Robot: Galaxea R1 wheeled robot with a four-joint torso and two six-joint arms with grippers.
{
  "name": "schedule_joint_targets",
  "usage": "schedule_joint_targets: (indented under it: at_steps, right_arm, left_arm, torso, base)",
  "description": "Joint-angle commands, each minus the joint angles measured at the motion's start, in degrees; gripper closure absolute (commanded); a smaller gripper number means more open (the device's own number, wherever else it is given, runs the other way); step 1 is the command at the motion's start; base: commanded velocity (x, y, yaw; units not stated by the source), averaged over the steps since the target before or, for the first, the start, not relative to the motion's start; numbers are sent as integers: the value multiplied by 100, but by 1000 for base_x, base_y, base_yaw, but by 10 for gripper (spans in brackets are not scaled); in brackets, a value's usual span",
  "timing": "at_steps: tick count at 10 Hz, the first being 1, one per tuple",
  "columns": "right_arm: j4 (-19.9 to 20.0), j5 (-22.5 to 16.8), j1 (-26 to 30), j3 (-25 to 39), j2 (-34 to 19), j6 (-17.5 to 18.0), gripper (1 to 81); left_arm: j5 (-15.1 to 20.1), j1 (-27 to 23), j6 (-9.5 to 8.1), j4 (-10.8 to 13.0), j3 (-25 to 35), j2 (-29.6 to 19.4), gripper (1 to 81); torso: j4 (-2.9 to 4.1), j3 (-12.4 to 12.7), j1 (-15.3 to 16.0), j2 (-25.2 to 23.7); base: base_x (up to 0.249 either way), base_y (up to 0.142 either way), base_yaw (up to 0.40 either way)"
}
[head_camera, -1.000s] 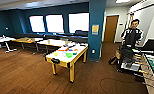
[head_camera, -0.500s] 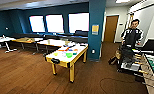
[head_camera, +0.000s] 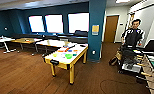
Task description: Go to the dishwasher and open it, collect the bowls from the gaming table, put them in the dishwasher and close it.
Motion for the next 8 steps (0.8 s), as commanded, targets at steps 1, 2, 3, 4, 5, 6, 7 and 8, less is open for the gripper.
schedule_joint_targets:
  at_steps: [1,2,3,4,5,6,7,8]
  right_arm:
    - [1,-336,292,6,28,-5,10]
    - [1,-336,293,6,28,-5,10]
    - [1,-336,284,6,27,-5,10]
    - [1,-336,293,6,27,4,10]
    - [1,-336,284,-3,28,-5,10]
    - [1,-336,293,6,19,-5,10]
    - [1,-336,284,6,19,-5,10]
    - [1,-336,284,-3,28,3,10]
  left_arm:
    - [262,-276,50,13,-22,-37,10]
    - [262,-276,50,13,-13,-37,10]
    - [262,-276,50,13,-22,-37,10]
    - [262,-276,50,13,-21,-37,10]
    - [262,-275,50,13,-22,-37,10]
    - [262,-276,50,13,-13,-46,10]
    - [262,-276,50,13,-13,-46,10]
    - [262,-276,50,13,-13,-46,10]
  torso:
    - [0,0,0,0]
    - [0,-2,2,0]
    - [0,-2,2,0]
    - [0,0,0,0]
    - [0,-2,2,0]
    - [0,-2,5,0]
    - [0,-2,5,0]
    - [0,-2,7,0]
  base:
    - [134,0,0]
    - [138,69,0]
    - [141,84,0]
    - [142,105,0]
    - [141,106,0]
    - [142,84,0]
    - [141,84,0]
    - [143,83,0]
